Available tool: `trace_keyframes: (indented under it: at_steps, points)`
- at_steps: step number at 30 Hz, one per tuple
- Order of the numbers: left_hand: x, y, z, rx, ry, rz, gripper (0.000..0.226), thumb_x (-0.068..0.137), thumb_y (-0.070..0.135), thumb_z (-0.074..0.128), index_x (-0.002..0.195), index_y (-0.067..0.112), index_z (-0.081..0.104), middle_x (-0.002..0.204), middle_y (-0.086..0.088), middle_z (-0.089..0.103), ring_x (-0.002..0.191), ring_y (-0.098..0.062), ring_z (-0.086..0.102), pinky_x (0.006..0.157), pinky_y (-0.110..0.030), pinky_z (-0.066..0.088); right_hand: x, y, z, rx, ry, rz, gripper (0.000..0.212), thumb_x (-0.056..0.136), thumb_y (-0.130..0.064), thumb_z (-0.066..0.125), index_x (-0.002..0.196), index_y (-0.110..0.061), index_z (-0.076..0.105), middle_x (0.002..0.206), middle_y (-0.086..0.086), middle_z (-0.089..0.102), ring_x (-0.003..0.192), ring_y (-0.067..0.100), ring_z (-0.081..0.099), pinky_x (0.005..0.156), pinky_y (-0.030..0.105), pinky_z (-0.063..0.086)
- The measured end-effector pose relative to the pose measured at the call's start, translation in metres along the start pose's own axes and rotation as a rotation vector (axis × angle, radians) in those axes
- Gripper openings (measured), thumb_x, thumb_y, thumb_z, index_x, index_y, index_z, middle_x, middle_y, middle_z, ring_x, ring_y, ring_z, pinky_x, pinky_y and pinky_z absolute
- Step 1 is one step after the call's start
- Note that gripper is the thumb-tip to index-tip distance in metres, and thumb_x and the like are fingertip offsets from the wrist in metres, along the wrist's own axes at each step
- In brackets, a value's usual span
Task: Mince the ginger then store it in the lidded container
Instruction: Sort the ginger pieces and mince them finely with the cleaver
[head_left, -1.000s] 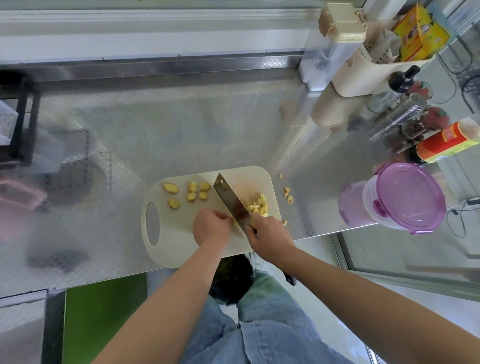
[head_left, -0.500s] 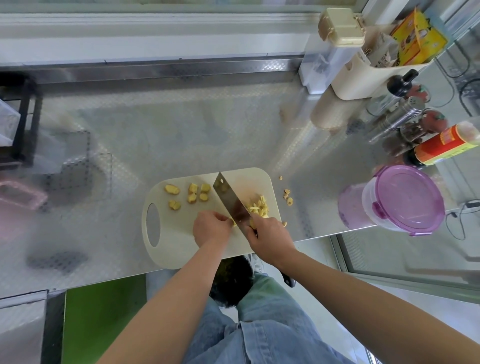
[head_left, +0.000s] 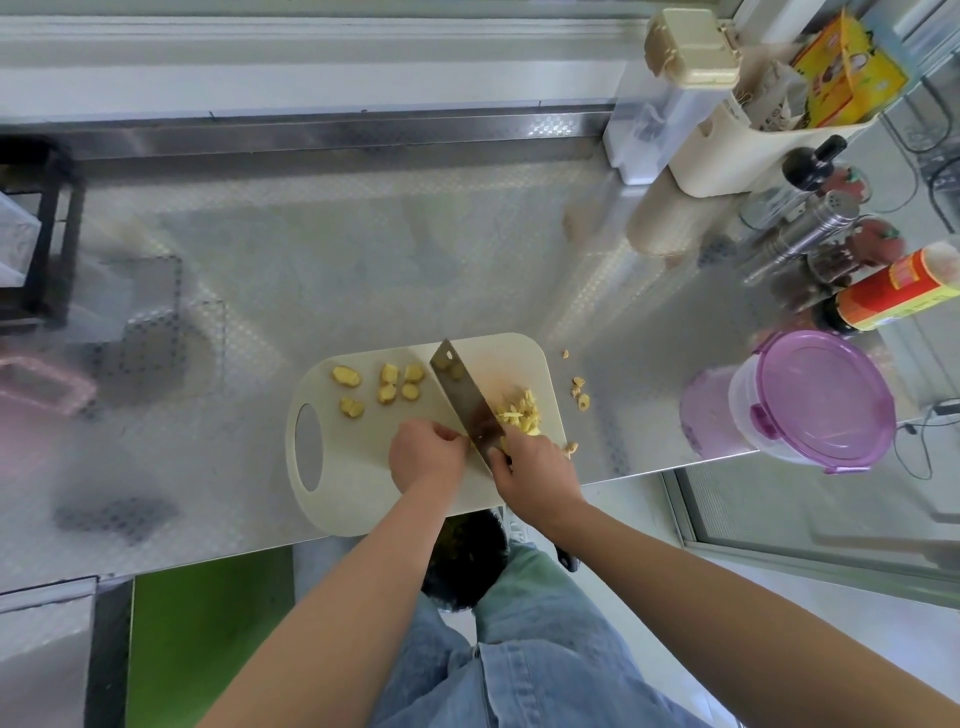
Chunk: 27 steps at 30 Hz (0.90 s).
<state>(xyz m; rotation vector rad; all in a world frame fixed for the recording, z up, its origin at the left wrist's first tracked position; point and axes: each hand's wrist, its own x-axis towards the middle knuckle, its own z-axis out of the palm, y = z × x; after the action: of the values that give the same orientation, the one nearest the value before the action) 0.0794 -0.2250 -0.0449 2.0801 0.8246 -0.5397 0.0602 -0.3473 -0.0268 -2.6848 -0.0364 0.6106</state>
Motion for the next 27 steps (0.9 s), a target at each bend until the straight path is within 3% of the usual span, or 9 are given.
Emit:
trace_keyframes:
  at_steps: [4,10,21,27]
  points:
    - [-0.001,-0.001,0.001,-0.007,0.007,0.005,0.009,0.078,0.022,0.073,0.085,0.018,0.077,0.083,-0.001,0.074,0.082,-0.02,0.067,0.066,-0.025,0.047,0.005,0.002,-0.007,0.059,0.039,0.024,0.017,0.098,-0.025,0.042,0.092,-0.011,0.049,0.072,0.01,0.053,0.07,0.03,0.052,0.059,0.035,0.044]
    - [-0.002,-0.005,0.0,0.008,0.015,0.014,0.011,0.079,0.025,0.073,0.085,0.017,0.078,0.081,-0.005,0.074,0.081,-0.023,0.067,0.065,-0.026,0.047,-0.004,0.007,-0.011,0.057,-0.002,-0.051,0.019,0.097,-0.028,0.043,0.082,-0.016,0.043,0.064,0.006,0.049,0.059,0.027,0.046,0.051,0.03,0.03]
    - [0.002,-0.001,0.0,0.046,-0.012,0.01,0.01,0.077,0.024,0.071,0.083,0.017,0.078,0.081,-0.005,0.073,0.082,-0.024,0.067,0.061,-0.025,0.04,-0.006,0.003,-0.004,-0.01,-0.034,-0.047,0.016,0.098,-0.027,0.04,0.087,-0.016,0.043,0.066,0.0,0.041,0.064,0.024,0.046,0.06,0.031,0.037]
    - [0.003,0.0,-0.002,0.068,-0.022,0.022,0.01,0.078,0.024,0.071,0.083,0.017,0.077,0.081,-0.006,0.072,0.082,-0.025,0.066,0.062,-0.025,0.038,-0.004,0.002,0.003,0.0,-0.025,-0.026,0.018,0.098,-0.028,0.041,0.097,-0.013,0.05,0.074,0.003,0.049,0.07,0.025,0.052,0.065,0.035,0.046]
